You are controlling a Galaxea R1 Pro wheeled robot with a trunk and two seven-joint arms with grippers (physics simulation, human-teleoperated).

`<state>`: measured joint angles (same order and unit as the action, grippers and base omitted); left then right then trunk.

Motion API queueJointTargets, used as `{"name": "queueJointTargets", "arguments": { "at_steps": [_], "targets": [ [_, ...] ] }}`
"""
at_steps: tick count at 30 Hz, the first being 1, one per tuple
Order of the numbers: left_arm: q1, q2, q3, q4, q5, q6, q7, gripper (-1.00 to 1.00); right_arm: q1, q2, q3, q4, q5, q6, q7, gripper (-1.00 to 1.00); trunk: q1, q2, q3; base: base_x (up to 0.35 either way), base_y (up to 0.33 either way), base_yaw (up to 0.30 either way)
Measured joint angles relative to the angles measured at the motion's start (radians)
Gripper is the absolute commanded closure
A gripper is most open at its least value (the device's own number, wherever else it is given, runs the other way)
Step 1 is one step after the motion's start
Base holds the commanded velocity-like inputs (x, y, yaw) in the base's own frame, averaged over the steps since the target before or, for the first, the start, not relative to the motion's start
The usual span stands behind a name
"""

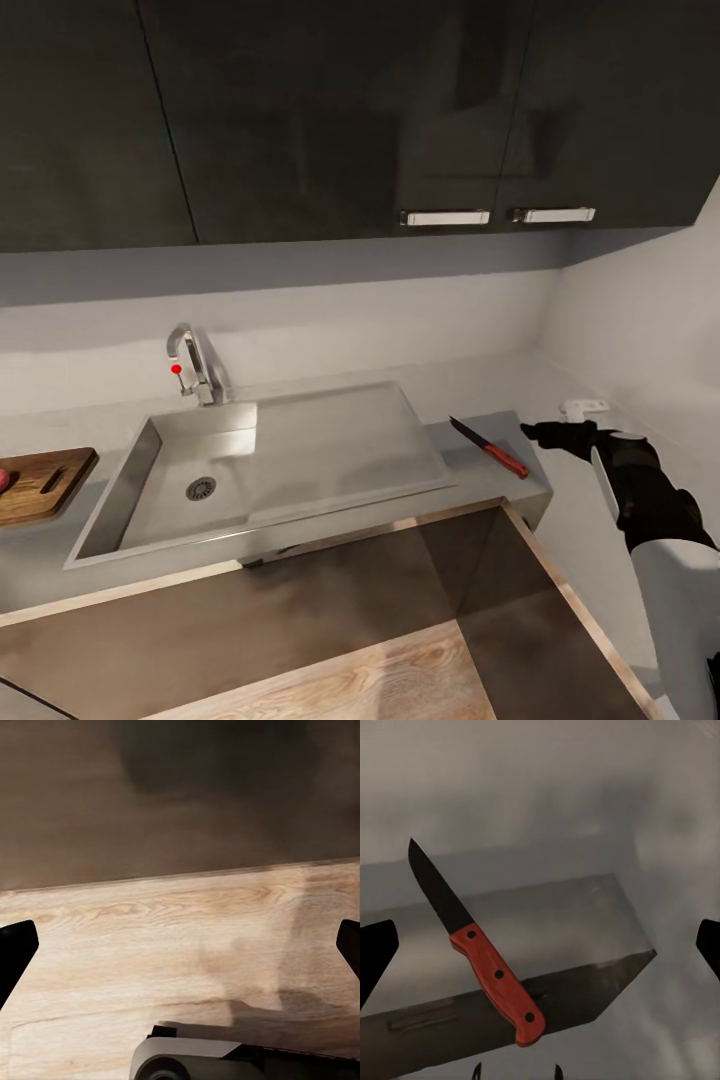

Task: In the kitchen, take the Vidalia onion out of the sink, dice it on the chopping board with the paring knife, put the diced onion into the bowl on the countertop, then place both the paring knife and the chopping board into the sink.

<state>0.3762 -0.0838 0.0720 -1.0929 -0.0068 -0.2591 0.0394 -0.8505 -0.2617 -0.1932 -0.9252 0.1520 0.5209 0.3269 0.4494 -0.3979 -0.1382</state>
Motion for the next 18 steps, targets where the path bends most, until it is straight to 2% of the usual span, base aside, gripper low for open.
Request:
{"name": "queueJointTargets", "arguments": {
  "at_steps": [5, 9, 13, 18],
  "targets": [
    [0.0, 0.0, 0.001, 0.0, 0.0, 0.001, 0.0, -1.0, 0.0, 0.002, 0.001, 0.008, 0.0, -0.001, 0.0, -1.0, 0.0, 0.0, 0.0, 0.028, 0.005, 0.0],
    [0.0, 0.0, 0.001, 0.0, 0.0, 0.001, 0.0, -1.0, 0.0, 0.016, 0.001, 0.035, 0.001, -0.001, -0.001, -1.0, 0.0, 0.0, 0.0, 0.189, 0.11, 0.0],
    [0.0, 0.0, 0.001, 0.0, 0.0, 0.001, 0.0, -1.0, 0.0, 0.022, 0.0, 0.046, 0.026, -0.002, -0.001, -1.0, 0.0, 0.0, 0.0, 0.211, 0.154, 0.0],
    [0.0, 0.0, 0.001, 0.0, 0.0, 0.001, 0.0, -1.0, 0.0, 0.023, 0.0, 0.047, 0.036, -0.001, -0.002, -1.0, 0.0, 0.0, 0.0, 0.055, 0.042, 0.0]
  ]
}}
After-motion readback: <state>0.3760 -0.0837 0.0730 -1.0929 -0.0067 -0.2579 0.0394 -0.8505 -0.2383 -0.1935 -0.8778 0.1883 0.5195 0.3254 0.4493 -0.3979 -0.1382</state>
